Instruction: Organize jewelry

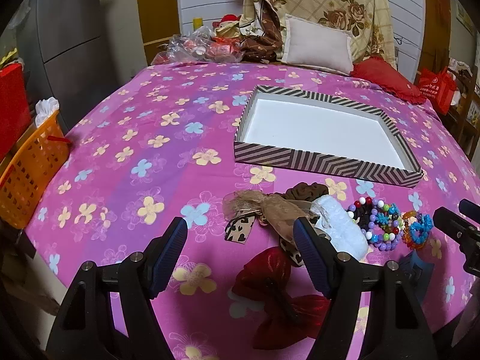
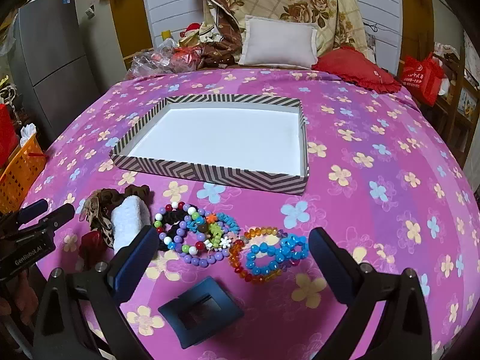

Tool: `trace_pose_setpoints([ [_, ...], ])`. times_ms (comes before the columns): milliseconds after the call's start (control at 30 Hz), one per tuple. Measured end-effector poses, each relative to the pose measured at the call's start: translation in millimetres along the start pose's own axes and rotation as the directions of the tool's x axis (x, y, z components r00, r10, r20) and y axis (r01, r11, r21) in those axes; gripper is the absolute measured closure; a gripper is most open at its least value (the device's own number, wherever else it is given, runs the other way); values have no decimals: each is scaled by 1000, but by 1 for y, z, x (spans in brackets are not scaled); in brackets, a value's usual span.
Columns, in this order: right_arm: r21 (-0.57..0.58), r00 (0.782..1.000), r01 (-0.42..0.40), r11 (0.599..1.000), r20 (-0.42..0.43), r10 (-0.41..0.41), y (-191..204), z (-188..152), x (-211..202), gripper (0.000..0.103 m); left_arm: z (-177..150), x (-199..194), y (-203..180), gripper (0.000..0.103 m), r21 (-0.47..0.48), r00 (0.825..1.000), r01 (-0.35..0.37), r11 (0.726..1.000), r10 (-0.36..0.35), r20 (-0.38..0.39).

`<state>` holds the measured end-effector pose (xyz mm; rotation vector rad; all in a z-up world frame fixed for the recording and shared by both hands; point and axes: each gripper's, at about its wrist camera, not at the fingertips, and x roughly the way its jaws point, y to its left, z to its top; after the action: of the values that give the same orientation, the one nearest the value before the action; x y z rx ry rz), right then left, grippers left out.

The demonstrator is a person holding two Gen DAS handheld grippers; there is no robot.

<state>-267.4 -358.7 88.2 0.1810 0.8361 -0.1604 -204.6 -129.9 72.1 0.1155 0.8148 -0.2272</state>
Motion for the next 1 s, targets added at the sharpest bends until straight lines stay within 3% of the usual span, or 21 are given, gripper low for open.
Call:
trace_pose_setpoints([
  [1000, -20, 1000, 1, 1000, -15, -1, 16, -2, -1, 1, -3, -3, -1, 30, -23, 1000, -8, 1000, 9, 3],
])
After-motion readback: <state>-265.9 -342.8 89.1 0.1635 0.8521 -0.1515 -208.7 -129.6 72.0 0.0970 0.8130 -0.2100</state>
